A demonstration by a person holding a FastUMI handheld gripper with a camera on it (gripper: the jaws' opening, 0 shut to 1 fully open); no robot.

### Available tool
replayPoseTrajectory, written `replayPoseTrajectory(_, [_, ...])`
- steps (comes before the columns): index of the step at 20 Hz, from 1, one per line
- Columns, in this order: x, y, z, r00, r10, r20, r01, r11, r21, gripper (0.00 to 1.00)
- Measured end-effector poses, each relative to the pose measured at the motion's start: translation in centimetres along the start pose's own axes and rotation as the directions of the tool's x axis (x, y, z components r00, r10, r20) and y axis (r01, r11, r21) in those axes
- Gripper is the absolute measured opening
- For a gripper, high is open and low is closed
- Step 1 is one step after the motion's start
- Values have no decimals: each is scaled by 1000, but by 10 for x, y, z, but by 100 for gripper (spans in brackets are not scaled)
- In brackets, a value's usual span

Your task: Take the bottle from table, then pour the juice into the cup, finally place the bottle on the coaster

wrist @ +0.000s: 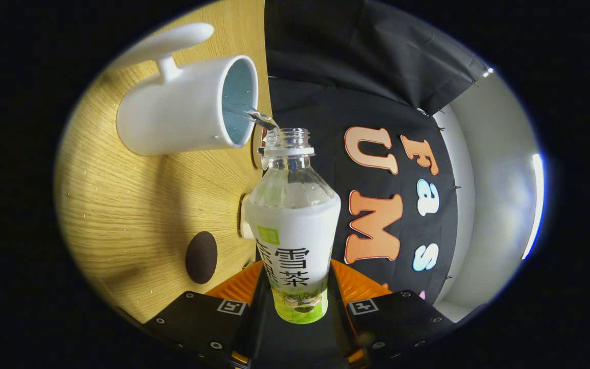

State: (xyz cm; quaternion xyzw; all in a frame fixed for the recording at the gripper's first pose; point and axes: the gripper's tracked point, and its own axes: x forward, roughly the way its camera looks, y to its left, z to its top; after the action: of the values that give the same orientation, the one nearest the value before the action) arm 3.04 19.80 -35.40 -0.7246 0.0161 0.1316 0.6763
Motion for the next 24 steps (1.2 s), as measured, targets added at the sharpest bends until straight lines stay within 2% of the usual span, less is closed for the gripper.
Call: replayPoseTrajectory(24, [3, -13, 8, 1000, -13, 28, 15, 997, -70, 58])
